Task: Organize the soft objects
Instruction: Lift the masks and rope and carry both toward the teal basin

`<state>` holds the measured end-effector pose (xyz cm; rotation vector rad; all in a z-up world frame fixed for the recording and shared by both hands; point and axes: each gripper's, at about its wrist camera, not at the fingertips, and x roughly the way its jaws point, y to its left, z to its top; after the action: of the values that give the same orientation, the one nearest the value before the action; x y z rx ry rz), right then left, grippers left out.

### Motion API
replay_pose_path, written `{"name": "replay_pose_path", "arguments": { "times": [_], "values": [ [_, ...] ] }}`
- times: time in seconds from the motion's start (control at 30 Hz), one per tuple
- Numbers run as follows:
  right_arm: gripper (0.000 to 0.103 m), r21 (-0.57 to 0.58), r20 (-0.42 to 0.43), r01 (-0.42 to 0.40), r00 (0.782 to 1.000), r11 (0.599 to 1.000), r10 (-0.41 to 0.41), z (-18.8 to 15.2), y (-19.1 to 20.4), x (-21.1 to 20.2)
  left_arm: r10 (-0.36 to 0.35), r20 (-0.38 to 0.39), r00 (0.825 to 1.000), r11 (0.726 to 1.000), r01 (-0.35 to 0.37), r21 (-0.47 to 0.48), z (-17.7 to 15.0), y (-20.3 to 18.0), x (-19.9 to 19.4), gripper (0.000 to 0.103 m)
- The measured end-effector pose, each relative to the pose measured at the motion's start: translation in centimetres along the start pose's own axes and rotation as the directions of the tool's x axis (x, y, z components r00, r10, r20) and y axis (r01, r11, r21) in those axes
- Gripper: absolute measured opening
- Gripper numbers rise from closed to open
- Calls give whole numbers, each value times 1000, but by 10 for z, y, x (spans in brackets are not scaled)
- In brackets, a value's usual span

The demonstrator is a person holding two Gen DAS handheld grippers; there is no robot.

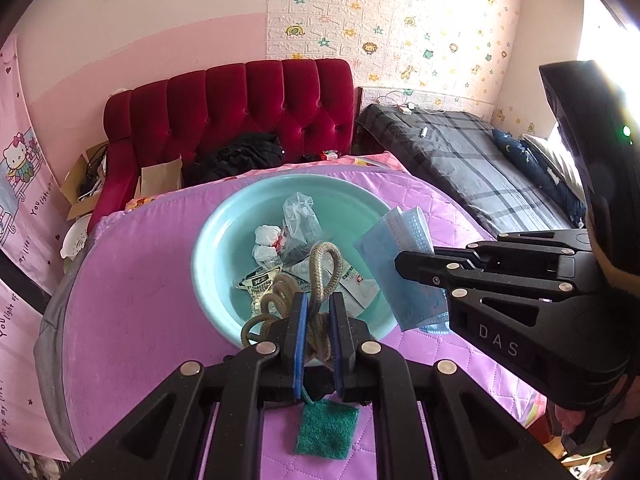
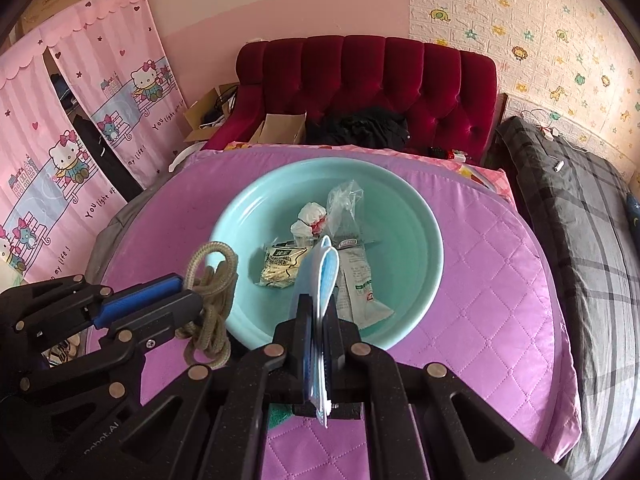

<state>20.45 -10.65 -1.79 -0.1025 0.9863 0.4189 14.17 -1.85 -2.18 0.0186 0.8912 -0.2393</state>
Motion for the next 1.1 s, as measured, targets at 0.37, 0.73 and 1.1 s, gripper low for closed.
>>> {"name": "replay_pose_path", "arguments": {
  "times": [0.37,0.73,1.1],
  "values": [
    [3,28,-31,-9,999,1000,10,30,-12,37,3,-9,1000,1000,-3,-27,29,17,37,11],
    [4,95,-91,16,996,995,-7,48,-34,82,23,-59,998,999,-25,-35,41,26,86,11],
    [5,132,-123,40,992,990,-24,51,-44,113,48,-96,994,998,-52,-34,43,34,130,12]
  ]
}}
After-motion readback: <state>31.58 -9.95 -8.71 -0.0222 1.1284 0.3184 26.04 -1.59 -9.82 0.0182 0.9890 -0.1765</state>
